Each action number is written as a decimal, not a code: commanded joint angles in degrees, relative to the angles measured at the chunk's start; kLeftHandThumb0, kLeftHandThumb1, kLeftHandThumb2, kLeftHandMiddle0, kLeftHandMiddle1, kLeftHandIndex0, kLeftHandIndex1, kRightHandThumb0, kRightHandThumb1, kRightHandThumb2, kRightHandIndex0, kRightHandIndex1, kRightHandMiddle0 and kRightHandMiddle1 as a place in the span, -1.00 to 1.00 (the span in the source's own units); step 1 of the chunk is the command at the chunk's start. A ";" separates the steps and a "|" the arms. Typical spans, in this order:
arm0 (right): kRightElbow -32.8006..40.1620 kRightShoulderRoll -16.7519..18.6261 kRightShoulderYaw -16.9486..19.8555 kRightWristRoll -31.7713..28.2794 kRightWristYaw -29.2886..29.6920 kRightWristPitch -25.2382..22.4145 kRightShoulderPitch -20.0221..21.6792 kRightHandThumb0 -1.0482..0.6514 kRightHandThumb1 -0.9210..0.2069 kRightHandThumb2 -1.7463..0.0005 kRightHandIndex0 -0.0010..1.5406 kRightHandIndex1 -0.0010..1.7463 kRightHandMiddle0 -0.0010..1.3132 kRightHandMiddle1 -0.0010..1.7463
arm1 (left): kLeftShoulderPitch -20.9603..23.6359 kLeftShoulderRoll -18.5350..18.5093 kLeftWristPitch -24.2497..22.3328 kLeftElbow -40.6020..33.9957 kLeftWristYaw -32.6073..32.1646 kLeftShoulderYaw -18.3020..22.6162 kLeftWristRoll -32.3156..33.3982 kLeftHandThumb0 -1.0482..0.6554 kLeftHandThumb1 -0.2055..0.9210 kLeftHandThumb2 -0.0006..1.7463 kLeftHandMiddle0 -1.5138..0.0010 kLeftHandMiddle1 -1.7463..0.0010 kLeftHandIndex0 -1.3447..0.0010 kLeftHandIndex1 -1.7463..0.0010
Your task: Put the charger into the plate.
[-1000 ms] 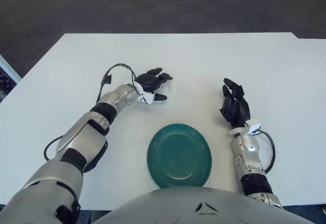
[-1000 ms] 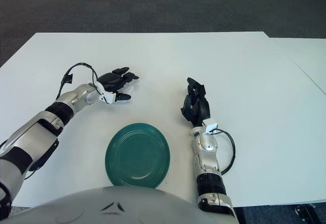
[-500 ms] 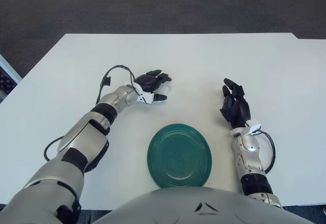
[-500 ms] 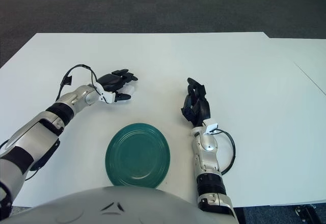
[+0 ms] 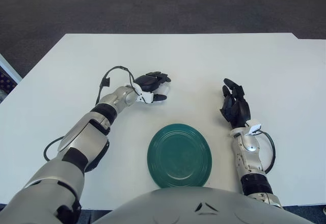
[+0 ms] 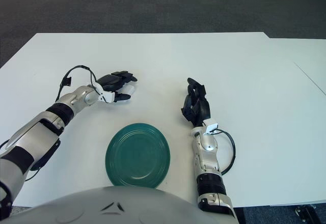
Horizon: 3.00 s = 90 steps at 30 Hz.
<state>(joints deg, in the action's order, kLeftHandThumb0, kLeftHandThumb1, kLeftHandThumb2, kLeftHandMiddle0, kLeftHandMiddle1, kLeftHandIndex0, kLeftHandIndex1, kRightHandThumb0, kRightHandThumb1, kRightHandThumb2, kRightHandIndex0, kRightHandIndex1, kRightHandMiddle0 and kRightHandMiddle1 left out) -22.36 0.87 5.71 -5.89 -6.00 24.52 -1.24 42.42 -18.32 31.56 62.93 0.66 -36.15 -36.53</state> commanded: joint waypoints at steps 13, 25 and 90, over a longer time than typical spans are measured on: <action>-8.29 1.05 -0.17 -0.12 0.08 -6.10 -8.09 -0.73 -1.00 0.02 -0.48 -0.99 -1.00 -0.10 | -3.88 0.19 0.21 4.98 8.55 -1.53 0.52 -0.95 1.00 -0.39 0.66 0.97 1.00 0.03; -8.20 1.06 -0.50 0.07 -0.10 -5.96 -8.07 -0.73 -1.00 0.01 -0.50 -0.99 -1.00 -0.14 | -3.81 -0.20 1.34 3.68 9.78 -1.43 0.79 -0.98 1.00 -0.40 0.70 1.00 1.00 0.16; -8.77 2.35 -0.31 -0.79 0.48 -6.78 -7.39 -0.73 -1.00 0.05 -0.47 -0.99 -1.00 -0.10 | -6.43 -3.46 1.79 -7.01 4.07 1.68 0.51 -1.00 1.00 -0.38 0.67 0.98 0.93 -0.06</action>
<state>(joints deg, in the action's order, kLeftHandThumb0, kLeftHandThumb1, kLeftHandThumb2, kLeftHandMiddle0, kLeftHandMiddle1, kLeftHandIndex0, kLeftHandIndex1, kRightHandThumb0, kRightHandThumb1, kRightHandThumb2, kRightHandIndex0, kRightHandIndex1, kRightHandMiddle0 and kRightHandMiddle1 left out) -22.35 0.84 5.63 -5.90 -5.99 24.57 -1.22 38.75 -20.96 33.98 55.83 4.06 -33.68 -34.07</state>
